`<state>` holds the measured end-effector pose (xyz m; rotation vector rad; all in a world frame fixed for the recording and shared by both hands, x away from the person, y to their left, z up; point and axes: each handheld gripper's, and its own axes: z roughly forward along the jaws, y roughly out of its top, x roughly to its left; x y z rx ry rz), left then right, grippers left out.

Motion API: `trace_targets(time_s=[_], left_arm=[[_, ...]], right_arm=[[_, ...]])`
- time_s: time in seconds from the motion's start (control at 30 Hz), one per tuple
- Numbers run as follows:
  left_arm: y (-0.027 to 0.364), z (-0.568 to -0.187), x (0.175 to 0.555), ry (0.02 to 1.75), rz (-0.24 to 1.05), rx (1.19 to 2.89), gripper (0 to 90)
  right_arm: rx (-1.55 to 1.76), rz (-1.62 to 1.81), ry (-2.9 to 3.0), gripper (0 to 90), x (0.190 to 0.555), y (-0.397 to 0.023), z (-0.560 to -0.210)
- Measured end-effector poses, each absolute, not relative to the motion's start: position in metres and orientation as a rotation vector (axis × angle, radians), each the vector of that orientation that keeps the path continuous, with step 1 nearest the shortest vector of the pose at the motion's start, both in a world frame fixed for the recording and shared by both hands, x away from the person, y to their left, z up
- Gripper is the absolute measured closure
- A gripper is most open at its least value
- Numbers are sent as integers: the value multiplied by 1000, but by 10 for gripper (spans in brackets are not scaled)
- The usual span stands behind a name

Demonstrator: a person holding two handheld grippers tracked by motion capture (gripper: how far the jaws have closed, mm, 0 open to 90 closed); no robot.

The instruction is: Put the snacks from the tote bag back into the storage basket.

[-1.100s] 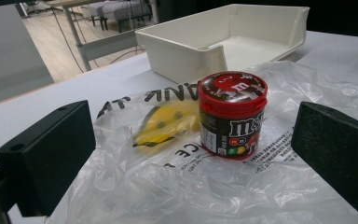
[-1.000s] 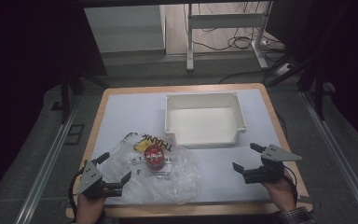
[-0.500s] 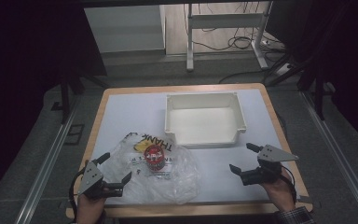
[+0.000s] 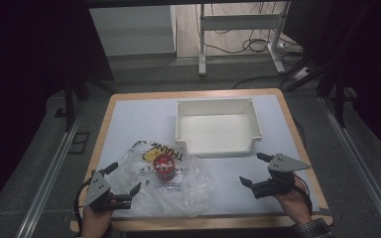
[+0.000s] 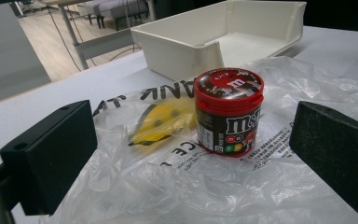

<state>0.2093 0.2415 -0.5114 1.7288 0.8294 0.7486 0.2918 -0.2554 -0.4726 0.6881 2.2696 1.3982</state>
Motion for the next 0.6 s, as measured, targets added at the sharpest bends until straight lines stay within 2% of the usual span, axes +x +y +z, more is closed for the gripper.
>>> trace_targets(time_s=[0.27, 0.37, 0.6], left_arm=[[243, -510, 212, 810, 693, 1748, 28], [245, -510, 215, 799, 628, 1762, 29], [247, -509, 217, 793, 604, 1774, 22]], right_arm=[[679, 1393, 2279, 4, 293, -253, -473], [674, 1388, 2284, 4, 294, -252, -473], [663, 1385, 2291, 3, 295, -249, -473]])
